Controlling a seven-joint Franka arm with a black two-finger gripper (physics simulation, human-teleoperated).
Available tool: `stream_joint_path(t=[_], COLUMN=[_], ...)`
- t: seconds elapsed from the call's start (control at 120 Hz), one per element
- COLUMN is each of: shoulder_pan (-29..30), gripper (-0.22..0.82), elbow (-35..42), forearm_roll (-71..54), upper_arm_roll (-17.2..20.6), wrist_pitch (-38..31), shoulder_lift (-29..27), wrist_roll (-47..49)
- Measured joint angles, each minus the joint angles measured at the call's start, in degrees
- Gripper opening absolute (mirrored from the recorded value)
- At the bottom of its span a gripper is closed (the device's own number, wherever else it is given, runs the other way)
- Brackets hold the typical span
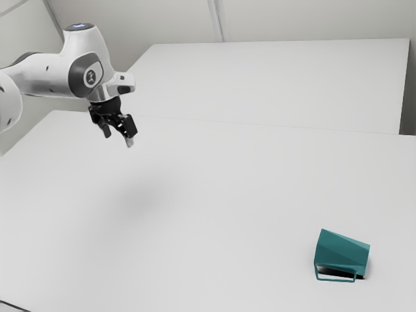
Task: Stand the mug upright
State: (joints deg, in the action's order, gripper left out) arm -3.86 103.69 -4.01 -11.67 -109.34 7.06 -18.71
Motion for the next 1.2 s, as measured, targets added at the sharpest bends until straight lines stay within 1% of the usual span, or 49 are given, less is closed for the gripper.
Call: stream_joint_path(t=[0.117, 0.217, 0.317, 0.433, 0.575, 0.7, 1.2], shoulder_pan=[-0.29, -2.70, -4.49, -5.90, -7.13, -8.64, -21.35], gripper=[0.61, 0.60, 0.60, 0.60, 0.60, 0.60, 0.60], elbow=[0.81, 2.48, 7.80, 10.74, 12.39, 12.65, 11.96], forearm_roll=[0.90, 3.45, 7.90, 13.92, 21.60, 28.00, 41.98], upper_arm_roll=[0.03, 0.07, 0.00, -0.23, -0.28, -0.29, -0.29], wrist_pitch=[-0.47, -0.83, -2.43, -3.85, -4.76, -5.14, -4.99], shoulder_lift=[-1.15, -2.73, -5.71, -6.25, -4.32, -1.49, 6.13], wrist_roll=[0.62, 1.14, 1.72, 2.39, 2.85, 2.45, 0.52])
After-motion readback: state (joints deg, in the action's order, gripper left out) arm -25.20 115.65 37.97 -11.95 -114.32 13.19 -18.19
